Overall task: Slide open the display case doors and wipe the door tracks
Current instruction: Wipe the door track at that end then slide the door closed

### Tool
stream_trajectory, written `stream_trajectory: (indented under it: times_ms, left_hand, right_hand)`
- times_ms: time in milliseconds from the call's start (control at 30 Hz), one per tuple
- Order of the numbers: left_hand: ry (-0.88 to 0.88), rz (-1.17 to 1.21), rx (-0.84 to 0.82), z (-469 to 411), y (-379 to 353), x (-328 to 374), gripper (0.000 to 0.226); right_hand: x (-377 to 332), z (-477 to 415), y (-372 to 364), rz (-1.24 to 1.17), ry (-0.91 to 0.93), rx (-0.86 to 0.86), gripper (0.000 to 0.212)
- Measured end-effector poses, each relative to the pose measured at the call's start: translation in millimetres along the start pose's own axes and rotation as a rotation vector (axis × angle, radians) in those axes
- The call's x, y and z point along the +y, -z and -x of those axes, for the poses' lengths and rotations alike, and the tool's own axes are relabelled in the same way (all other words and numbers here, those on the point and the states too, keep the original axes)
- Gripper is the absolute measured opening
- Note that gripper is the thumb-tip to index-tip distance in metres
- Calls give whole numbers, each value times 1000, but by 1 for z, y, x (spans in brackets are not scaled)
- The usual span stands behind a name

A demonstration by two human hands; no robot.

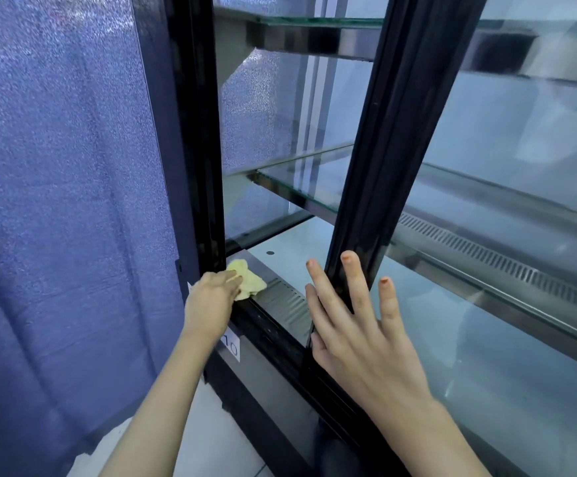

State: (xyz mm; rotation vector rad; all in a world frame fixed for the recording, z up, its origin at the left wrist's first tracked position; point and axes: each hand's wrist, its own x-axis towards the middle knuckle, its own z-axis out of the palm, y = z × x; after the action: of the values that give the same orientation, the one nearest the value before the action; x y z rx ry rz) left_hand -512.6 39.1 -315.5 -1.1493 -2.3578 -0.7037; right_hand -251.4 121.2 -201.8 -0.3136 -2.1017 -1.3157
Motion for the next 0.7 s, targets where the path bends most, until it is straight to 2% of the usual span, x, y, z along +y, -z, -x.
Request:
stream_trajectory:
  times_ms: [100,200,467,700]
  left_hand:
    - [11,-3,56,7,-1,12,10]
    - [-33,32,90,18,5,31,16]
    - [-195,136,-36,71,25,91,32]
    - [-180,98,-165,76,25,74,43]
  right_hand:
    - [0,-1,1,-8,-5,-6,51]
    - [-1,-1,0,-20,-11,1,52]
    - [2,-2,2,-11,-1,-6,53]
    - [8,3,6,-16,37,-31,56]
